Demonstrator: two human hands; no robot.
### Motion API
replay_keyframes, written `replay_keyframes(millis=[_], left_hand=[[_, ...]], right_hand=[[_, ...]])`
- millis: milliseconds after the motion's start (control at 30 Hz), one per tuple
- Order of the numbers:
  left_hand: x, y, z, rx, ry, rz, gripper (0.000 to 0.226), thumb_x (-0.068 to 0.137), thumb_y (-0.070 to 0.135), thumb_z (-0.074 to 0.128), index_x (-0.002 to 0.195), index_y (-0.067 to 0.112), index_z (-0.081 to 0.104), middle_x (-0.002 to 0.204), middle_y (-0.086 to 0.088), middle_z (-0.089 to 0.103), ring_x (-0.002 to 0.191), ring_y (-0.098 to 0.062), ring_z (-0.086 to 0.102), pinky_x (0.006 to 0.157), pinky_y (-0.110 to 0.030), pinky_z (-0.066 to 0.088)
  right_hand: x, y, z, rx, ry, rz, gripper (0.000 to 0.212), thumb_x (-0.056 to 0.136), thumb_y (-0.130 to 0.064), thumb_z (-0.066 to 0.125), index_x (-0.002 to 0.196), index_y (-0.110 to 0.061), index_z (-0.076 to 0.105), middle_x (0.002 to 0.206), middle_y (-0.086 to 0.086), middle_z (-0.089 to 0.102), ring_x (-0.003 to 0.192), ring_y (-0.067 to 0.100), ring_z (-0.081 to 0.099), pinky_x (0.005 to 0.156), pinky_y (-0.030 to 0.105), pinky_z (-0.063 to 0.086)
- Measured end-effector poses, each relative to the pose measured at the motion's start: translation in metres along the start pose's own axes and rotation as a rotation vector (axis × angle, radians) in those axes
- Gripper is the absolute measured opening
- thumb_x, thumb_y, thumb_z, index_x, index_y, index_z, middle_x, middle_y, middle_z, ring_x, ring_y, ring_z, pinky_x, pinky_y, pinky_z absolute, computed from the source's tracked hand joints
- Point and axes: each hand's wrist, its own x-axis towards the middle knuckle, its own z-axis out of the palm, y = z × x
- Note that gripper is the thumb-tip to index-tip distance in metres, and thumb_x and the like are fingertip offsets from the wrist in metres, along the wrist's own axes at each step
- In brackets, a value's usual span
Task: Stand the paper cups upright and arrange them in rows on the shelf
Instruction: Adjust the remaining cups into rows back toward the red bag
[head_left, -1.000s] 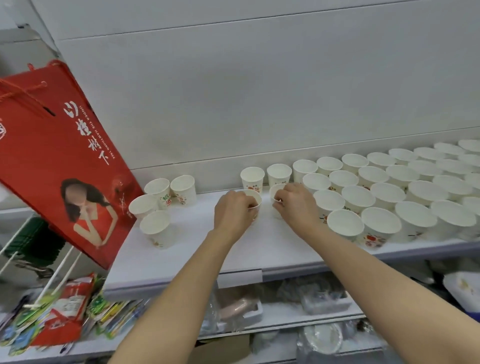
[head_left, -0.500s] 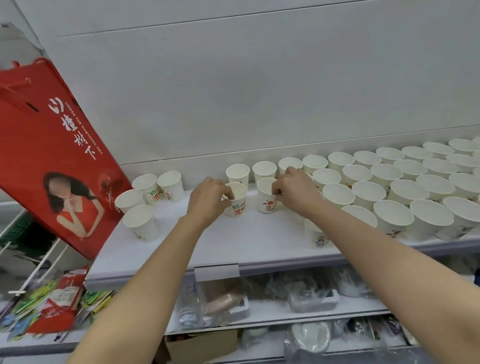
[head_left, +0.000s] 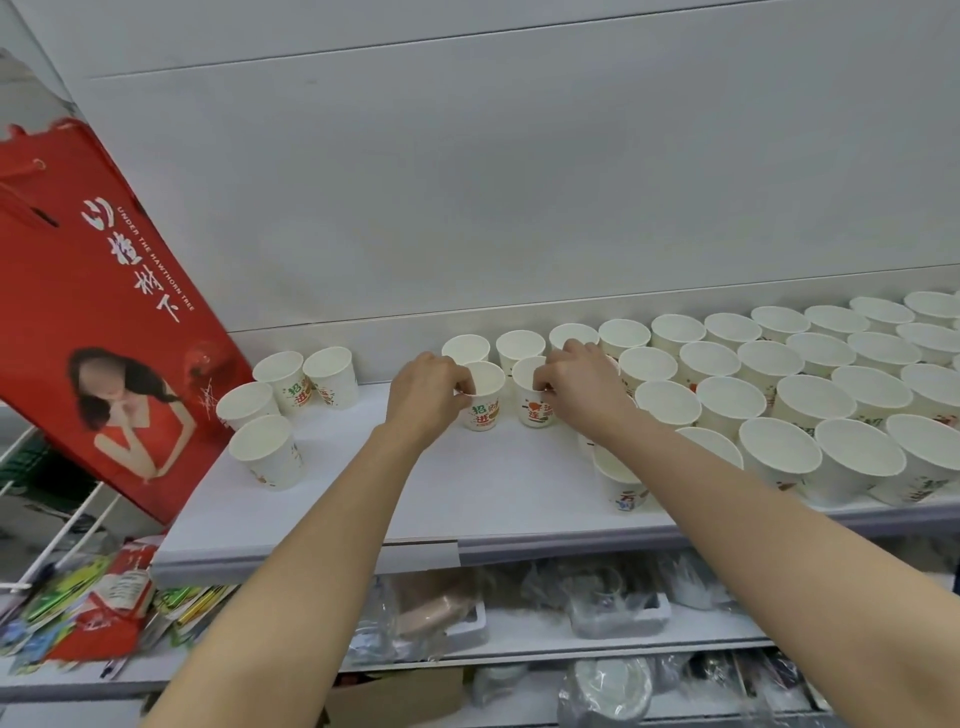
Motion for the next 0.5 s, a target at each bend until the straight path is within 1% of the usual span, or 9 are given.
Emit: replay_keyframes(millis=[67,133,233,300,333,400,467,500], left_hand=[[0.0,-0.004,0.0,0.002,-0.009,0.002,0.007,0.086,0.027,0.069,0.091,0.026,0.072,0.097,0.006,0.069,0.095,-0.02,0.052,0.07,-0.031,0.041],[0.0,-0.008,-0.001,-0.016,-0.025,0.009,0.009,0.085,0.027,0.07,0.093,0.027,0.072,0.099,0.005,0.069,0.096,-0.02,0.052,0.074,-0.033,0.044],[-0.007,-0.013,-0.008,-0.081,-0.018,0.013,0.024,0.084,0.029,0.072,0.108,0.029,0.069,0.11,0.007,0.066,0.099,-0.019,0.052,0.076,-0.032,0.044],[-0.019,-0.02,-0.017,-0.115,0.024,-0.003,0.03,0.086,0.029,0.07,0.116,0.03,0.067,0.116,0.009,0.063,0.105,-0.018,0.051,0.076,-0.03,0.041],[-0.028,-0.027,-0.021,-0.13,0.063,-0.029,0.03,0.087,0.029,0.069,0.117,0.03,0.067,0.116,0.009,0.063,0.107,-0.017,0.051,0.076,-0.028,0.039],[-0.052,-0.047,-0.031,-0.16,0.193,-0.117,0.027,0.086,0.029,0.071,0.112,0.029,0.069,0.112,0.008,0.065,0.106,-0.018,0.051,0.078,-0.028,0.038],[-0.078,-0.078,-0.04,-0.167,0.346,-0.222,0.025,0.081,0.028,0.076,0.106,0.026,0.071,0.107,0.006,0.067,0.102,-0.022,0.053,0.083,-0.03,0.038],[-0.09,-0.095,-0.044,-0.145,0.387,-0.272,0.026,0.079,0.03,0.078,0.104,0.025,0.071,0.107,0.006,0.067,0.101,-0.023,0.053,0.085,-0.031,0.037]], right_hand=[[0.001,-0.001,0.003,0.004,0.012,0.004,0.018,0.079,-0.005,0.057,0.08,-0.017,0.069,0.082,0.003,0.063,0.085,0.027,0.046,0.068,0.031,0.021],[0.002,-0.003,0.006,0.004,0.011,0.005,0.017,0.078,-0.005,0.058,0.08,-0.017,0.069,0.082,0.003,0.063,0.084,0.026,0.046,0.068,0.032,0.023],[0.002,-0.008,0.007,0.02,0.021,0.018,0.013,0.079,-0.01,0.063,0.085,-0.018,0.07,0.085,0.002,0.064,0.089,0.026,0.048,0.072,0.032,0.026],[0.0,-0.013,0.009,0.032,0.104,0.023,0.009,0.073,-0.015,0.073,0.082,-0.017,0.071,0.081,0.001,0.065,0.085,0.027,0.051,0.07,0.032,0.028],[-0.001,-0.017,0.011,0.044,0.155,0.022,0.012,0.069,-0.016,0.078,0.079,-0.017,0.071,0.077,0.001,0.065,0.081,0.028,0.052,0.069,0.032,0.03],[-0.002,-0.028,0.015,0.093,0.249,0.018,0.017,0.064,-0.017,0.083,0.075,-0.017,0.07,0.074,0.001,0.066,0.077,0.029,0.054,0.068,0.033,0.035],[-0.002,-0.044,0.018,0.132,0.309,-0.005,0.017,0.065,-0.016,0.083,0.076,-0.017,0.07,0.074,0.001,0.066,0.076,0.03,0.056,0.071,0.036,0.041],[0.0,-0.052,0.019,0.134,0.329,-0.017,0.016,0.065,-0.016,0.083,0.077,-0.016,0.071,0.073,0.001,0.066,0.075,0.03,0.056,0.072,0.038,0.042]])
